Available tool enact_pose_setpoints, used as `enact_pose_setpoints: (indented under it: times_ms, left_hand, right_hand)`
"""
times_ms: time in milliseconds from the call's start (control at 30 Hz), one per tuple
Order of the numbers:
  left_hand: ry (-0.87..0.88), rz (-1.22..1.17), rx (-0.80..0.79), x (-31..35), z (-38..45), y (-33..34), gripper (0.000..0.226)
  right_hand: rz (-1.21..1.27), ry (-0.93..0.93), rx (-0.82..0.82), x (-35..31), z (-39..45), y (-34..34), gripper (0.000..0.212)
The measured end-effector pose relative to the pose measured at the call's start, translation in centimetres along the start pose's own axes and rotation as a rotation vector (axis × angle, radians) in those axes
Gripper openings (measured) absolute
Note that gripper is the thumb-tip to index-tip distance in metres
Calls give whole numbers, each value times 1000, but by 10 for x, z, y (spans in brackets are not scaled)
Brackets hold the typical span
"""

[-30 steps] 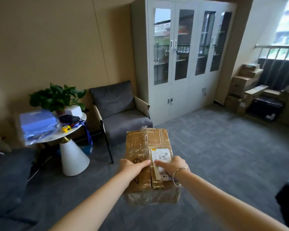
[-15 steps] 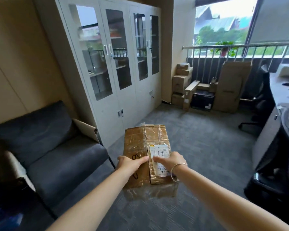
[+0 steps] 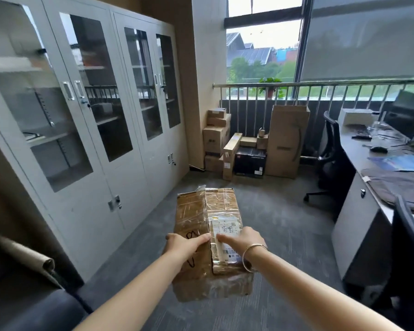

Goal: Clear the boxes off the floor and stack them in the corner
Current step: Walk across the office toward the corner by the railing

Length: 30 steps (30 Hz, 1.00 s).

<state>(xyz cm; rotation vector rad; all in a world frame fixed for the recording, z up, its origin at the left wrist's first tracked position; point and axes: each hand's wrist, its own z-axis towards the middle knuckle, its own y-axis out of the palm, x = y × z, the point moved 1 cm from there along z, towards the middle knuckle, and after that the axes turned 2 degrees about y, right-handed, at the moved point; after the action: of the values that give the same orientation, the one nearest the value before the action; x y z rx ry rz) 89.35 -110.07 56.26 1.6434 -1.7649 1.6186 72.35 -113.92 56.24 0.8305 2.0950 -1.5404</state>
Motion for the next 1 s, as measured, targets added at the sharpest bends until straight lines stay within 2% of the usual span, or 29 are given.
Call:
enact_pose_setpoints:
  times_ms: [133,300,533,700,733,1000]
  left_hand:
    - [34,-38,-25,69,88,22,142]
    - [23,-33,-44,124,186,50,143]
    - [79,-12,-125,227,365,90,135]
    - [133,84,-181,308,481,99,140]
    - [149,91,-189,335,519,109,140]
    - [165,237,-267,439,671,176,139]
  right_hand:
    - [9,9,50,-31,99,-33,64]
    - [1,40,64,-57,205,-51,63]
    - [15,108,134,-113,387,-74,70]
    - [79,147,146,-155,492,-99,70]
    - [97,163,162,-165,530,-108,69]
    - [138,245,177,-188,697,-147,60]
